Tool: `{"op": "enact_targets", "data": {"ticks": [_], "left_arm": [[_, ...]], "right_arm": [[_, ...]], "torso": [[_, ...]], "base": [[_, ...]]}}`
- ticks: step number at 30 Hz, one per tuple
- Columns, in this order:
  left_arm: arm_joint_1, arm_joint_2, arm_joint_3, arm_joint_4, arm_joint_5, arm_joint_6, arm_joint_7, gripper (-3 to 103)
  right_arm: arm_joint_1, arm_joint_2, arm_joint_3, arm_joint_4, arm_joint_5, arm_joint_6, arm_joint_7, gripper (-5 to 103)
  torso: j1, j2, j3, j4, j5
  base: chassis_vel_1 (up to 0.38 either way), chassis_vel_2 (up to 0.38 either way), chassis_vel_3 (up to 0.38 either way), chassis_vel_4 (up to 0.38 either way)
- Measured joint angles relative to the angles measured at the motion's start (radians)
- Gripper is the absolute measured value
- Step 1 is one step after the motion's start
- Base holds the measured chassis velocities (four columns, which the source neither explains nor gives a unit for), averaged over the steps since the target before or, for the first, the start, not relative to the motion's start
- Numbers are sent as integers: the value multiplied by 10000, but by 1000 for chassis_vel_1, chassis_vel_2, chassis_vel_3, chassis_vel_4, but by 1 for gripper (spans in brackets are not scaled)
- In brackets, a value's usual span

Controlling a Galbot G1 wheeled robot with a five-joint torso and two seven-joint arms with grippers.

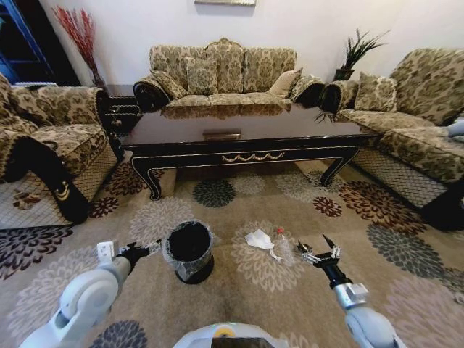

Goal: Move to the front of the table and pick up the trash from the floor, then place it into the trash bin.

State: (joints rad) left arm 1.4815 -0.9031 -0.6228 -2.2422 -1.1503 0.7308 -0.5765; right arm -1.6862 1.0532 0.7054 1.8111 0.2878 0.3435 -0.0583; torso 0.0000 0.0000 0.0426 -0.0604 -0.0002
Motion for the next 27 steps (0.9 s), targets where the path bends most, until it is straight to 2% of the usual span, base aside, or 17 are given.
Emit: {"op": "enact_targets", "data": {"ticks": [7, 10, 13, 20, 27], "left_arm": [[-1011, -95, 1259, 895, -146, 107, -89, 100], [-1697, -235, 1832, 1490, -411, 116, -467, 100], [-1876, -307, 1911, 1686, -859, 116, -705, 100], [-2070, -468, 2061, 2224, -1440, 96, -827, 100], [-2281, -642, 2243, 2533, -1484, 79, -838, 98]], "right_arm": [[-7, 22, -13, 64, -27, -96, 20, 100], [80, 21, -71, 62, -64, -170, 85, 100], [76, 1, -70, 82, -61, -209, 108, 100], [76, -93, -45, 125, -43, -296, 204, 100], [99, -72, -89, 173, -42, -347, 235, 100]], "torso": [[0, 0, 0, 0, 0], [0, 0, 0, -1, 1], [0, 0, 0, 0, 2], [0, 0, 0, 1, 2], [0, 0, 0, 0, 2]], "base": [[0, 0, 0, 0], [0, 0, 0, 0], [0, 0, 0, 0], [0, 0, 0, 0], [0, 0, 0, 0]]}}
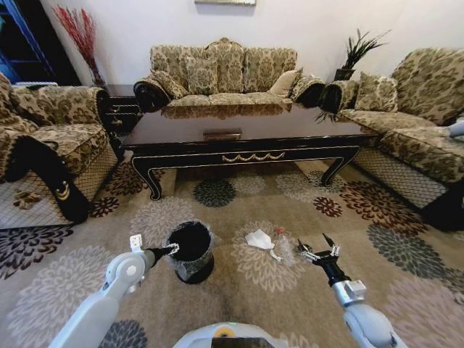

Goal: Move to the front of the table and pick up the trash from the floor, then place it into the trash bin.

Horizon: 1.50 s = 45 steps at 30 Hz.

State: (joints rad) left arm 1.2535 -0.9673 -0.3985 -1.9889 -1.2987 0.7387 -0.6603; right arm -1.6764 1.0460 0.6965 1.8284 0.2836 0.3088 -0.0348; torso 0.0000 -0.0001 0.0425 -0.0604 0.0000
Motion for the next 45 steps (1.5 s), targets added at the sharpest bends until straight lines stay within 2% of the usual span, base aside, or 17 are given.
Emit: {"op": "enact_targets", "data": {"ticks": [4, 8, 9, 10, 12, 15, 16, 19, 22, 24, 27, 28, 30, 38, 45], "left_arm": [[-215, -135, 158, 317, 64, -12, 29, 80], [-459, -273, 340, 570, 123, -17, -37, 80], [-485, -289, 371, 589, 116, -18, -111, 75], [-485, -289, 371, 589, 116, -18, -111, 75], [-473, -296, 436, 602, 54, -21, -188, 64], [-416, -287, 457, 611, 54, -26, -203, 58], [-391, -282, 455, 622, 51, -31, -206, 48], [-362, -259, 431, 623, 35, -40, -209, 43], [-309, -192, 358, 563, 18, -41, -107, 26], [-283, -168, 337, 545, 22, -40, -67, 26], [-110, 1, 228, 493, 150, -37, -1, 11], [-110, 1, 228, 493, 150, -37, -1, 11], [0, 67, 169, 428, 187, -17, 19, 3], [280, 523, -78, 25, 329, -25, -38, 0], [516, 1382, -310, -605, 151, -22, -214, 0]], "right_arm": [[-39, -11, 9, -43, 32, -1, 2, 100], [-36, -49, 28, -138, 75, 7, 1, 100], [-36, -50, 29, -145, 87, 7, 1, 100], [-36, -50, 29, -145, 87, 7, 1, 100], [-31, -50, 30, -168, 113, 9, 1, 100], [8, -50, 31, -208, 139, 11, 1, 100], [50, -60, 28, -239, 152, 10, 2, 100], [112, -70, -4, -274, 156, 9, 2, 100], [174, -70, -65, -303, 188, -80, -16, 100], [184, -70, -84, -308, 203, -107, -23, 100], [273, -81, -131, -415, 238, -130, -11, 100], [273, -81, -131, -415, 238, -130, -11, 100], [341, -131, -134, -504, 280, -130, 30, 100], [466, -248, -136, -706, 697, -232, 149, 100], [1188, -568, -388, -1707, 1724, -1101, 437, 100]], "torso": [[0, 0, 0, 0, 0], [0, 0, 0, 0, 0], [0, 0, 0, -2, 0], [0, 0, 0, -2, 0], [0, 0, 0, -2, 0], [0, 0, -1, 2, 2], [0, 1, -1, 3, 2], [0, 1, 0, 2, 2], [0, 0, 0, -2, -2], [0, 0, 0, -4, -2], [0, 0, 0, -1, 0], [0, 0, 0, -1, 0], [0, 0, 0, 0, -5], [0, 1, 0, -2, 0], [0, 1, 0, 0, 1]], "base": [[0, 0, 0, 0], [0, 0, 0, 0], [0, 0, 0, 0], [0, 0, 0, 0], [0, 0, 0, 0], [0, 0, 0, 0], [0, 0, 0, 0], [0, 0, 0, 0], [0, 0, 0, 0], [0, 0, 0, 0], [0, 0, 0, 0], [0, 0, 0, 0], [0, 0, 0, 0], [0, 0, 0, 0], [0, 0, 0, 0]]}}
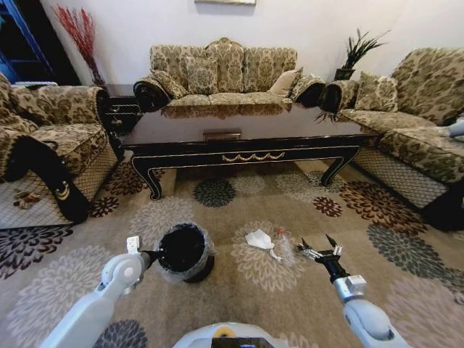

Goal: Move to the front of the table and pick up the trash from the floor, then place it into the trash bin.

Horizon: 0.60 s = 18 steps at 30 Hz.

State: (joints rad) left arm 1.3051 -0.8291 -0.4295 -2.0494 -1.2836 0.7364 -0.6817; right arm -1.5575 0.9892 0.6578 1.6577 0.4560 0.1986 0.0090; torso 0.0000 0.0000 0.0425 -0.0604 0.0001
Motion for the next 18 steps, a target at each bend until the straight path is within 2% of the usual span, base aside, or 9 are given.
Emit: {"op": "enact_targets", "data": {"ticks": [3, 5, 7, 8, 9, 12, 18], "left_arm": [[104, 193, -45, -169, -101, 1, -55, 0], [195, 319, -77, -301, -167, 2, -86, 0], [369, 494, -128, -482, -198, 1, -107, 0], [369, 494, -128, -482, -198, 1, -107, 0], [482, 535, -147, -575, -199, 1, -116, 0], [621, 537, -173, -653, -206, 2, -151, 0], [902, 602, -269, -829, -201, 1, -216, 0]], "right_arm": [[327, -124, -98, -631, 63, -151, 3, 100], [571, -218, -144, -1211, -218, -144, -34, 100], [871, -431, -223, -2193, -1265, 135, -274, 100], [871, -431, -223, -2193, -1265, 135, -274, 100], [1019, -599, -341, -2768, -1751, 327, -532, 100], [1164, -784, -565, -3264, -1966, 479, -899, 100], [2003, -1049, -1146, -4597, -3617, 1274, -1596, 100]], "torso": [[0, 0, 0, 1, -1], [0, 0, 1, 2, -2], [0, 0, 0, 1, 3], [0, 0, 0, 1, 3], [0, 0, 0, -1, 0], [0, 0, 0, -2, -2], [0, 0, 0, 0, 0]], "base": [[0, 0, 0, 0], [0, 0, 0, 0], [0, 0, 0, 0], [0, 0, 0, 0], [0, 0, 0, 0], [0, 0, 0, 0], [0, 0, 0, 0]]}}
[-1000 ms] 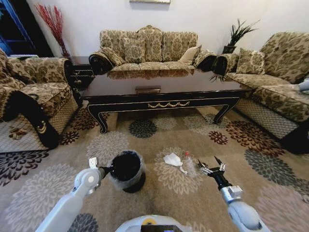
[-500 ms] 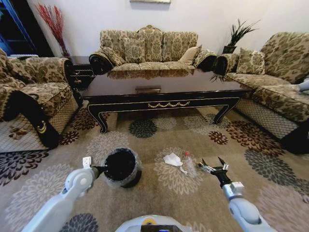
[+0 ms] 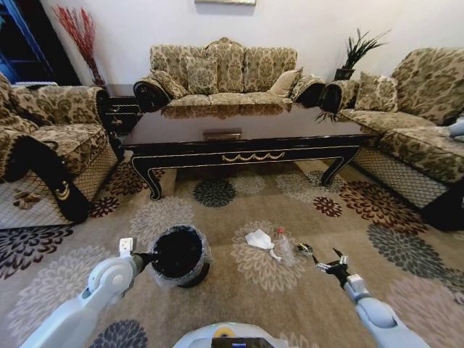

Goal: Move to the front of the table and pick up the trash from the floor, then place it into the trash bin.

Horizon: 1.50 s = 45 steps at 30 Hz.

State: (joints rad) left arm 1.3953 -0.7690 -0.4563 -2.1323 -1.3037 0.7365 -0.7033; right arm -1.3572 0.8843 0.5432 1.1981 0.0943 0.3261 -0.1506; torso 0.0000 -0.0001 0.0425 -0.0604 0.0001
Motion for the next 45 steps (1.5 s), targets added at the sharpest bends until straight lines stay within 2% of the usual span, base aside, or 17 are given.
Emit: {"op": "enact_targets", "data": {"ticks": [6, 12, 18, 32, 33, 35, 40, 42, 45], "left_arm": [[92, 165, -46, -128, -1, -2, -23, 0], [125, 175, -73, -237, -150, -4, -80, 0], [134, 148, -73, -260, -233, -11, -214, 0], [138, 44, -116, -64, -282, -14, -262, 0], [126, 26, -115, -41, -285, -15, -262, 0], [78, -30, -98, 25, -281, -14, -262, 0], [30, -78, -71, 75, -274, -14, -182, 0], [0, -81, -67, 86, -270, -15, -134, 0], [-40, -81, -61, 117, -251, -15, -90, 0]], "right_arm": [[1190, -190, -646, -1440, -1458, 751, -267, 100], [2177, -231, -1205, -2208, -1676, 842, -648, 100], [3300, -10, -2052, -3546, -1809, 1050, -691, 100], [4146, 223, -2632, -4638, -1972, 1175, -612, 100], [4219, 231, -2684, -4711, -1987, 1172, -604, 103], [4339, 259, -2762, -4931, -2035, 1198, -607, 98], [4539, 312, -2763, -5360, -2311, 1307, -610, 95], [4614, 330, -2756, -5499, -2483, 1385, -610, 85], [4648, 340, -2752, -5525, -2571, 1412, -610, 80]], "torso": [[0, 0, 0, 0, -1], [0, 0, 0, 0, -1], [0, 0, 0, 2, 0], [0, 0, 0, 0, -2], [1, 1, 0, 0, -3], [0, 0, 0, 1, -2], [0, 0, 0, 0, -1], [0, 1, 0, 0, -2], [0, 1, 0, 0, -1]], "base": [[0, 0, 0, 0], [0, 0, 0, 0], [0, 0, 0, 0], [0, 0, 0, 0], [0, 0, 0, 0], [0, 0, 0, 0], [0, 0, 0, 0], [0, 0, 0, 0], [0, 0, 0, 0]]}}
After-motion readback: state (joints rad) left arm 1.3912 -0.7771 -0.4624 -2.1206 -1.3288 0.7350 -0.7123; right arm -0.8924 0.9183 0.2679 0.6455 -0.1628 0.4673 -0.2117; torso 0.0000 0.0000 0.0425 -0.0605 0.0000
